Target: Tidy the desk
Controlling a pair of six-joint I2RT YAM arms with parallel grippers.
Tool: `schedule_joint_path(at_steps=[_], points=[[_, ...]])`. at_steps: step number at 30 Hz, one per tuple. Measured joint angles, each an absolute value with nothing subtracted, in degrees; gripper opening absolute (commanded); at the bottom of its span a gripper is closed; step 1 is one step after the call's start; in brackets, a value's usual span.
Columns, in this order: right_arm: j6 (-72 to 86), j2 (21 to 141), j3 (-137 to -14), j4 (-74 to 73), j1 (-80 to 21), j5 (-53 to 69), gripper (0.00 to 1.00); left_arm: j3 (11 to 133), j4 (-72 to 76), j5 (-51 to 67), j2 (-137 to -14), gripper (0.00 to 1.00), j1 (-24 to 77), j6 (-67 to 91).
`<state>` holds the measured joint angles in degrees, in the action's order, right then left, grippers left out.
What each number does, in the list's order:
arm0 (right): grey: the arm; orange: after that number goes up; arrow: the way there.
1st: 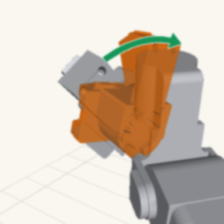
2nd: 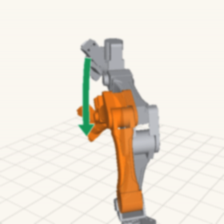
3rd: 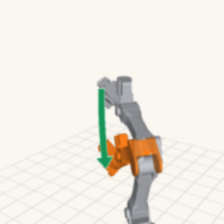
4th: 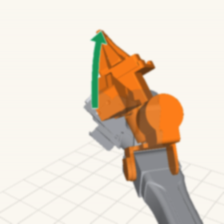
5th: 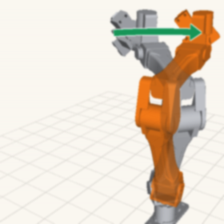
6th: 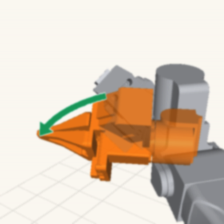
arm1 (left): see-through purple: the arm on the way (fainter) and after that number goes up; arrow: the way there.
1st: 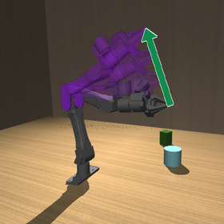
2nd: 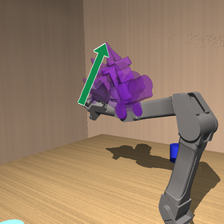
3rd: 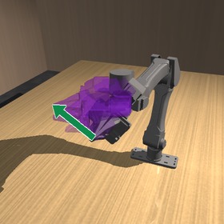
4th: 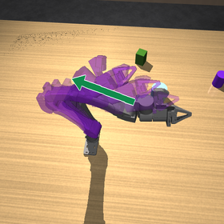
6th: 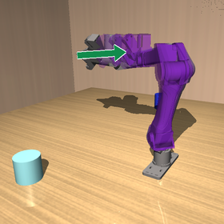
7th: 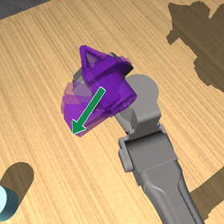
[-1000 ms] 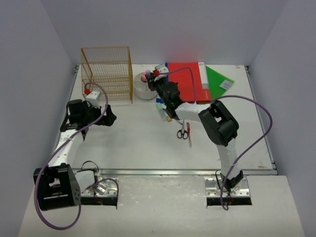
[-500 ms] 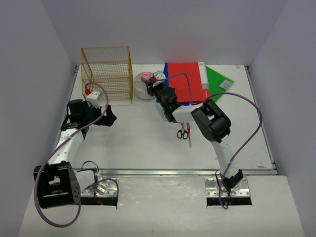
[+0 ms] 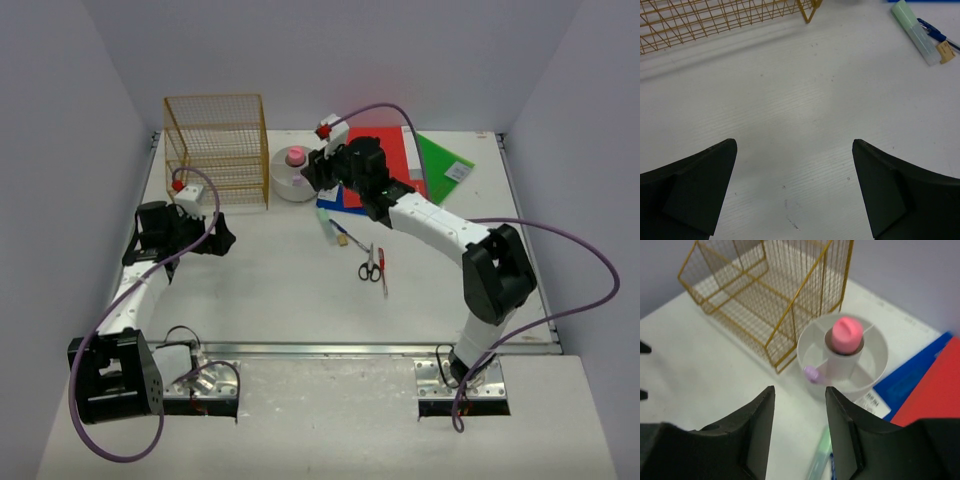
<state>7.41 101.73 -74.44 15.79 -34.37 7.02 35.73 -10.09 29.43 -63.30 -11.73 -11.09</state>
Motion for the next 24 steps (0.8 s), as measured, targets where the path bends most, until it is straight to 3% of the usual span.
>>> schedule_joint_path(at_steps=[9,24], points=[[13.83,103.96,-67.12,-4.07,-34.37,5.19,0.46,35.73,-10.07,29.43,-61.47,1.0,-11.73,-11.09],[15.64,122.51,-78.34,3.77,-34.37,-3.24,0.45,35.64,-10.11,29.41,-61.47,1.0,-11.92,-11.31]])
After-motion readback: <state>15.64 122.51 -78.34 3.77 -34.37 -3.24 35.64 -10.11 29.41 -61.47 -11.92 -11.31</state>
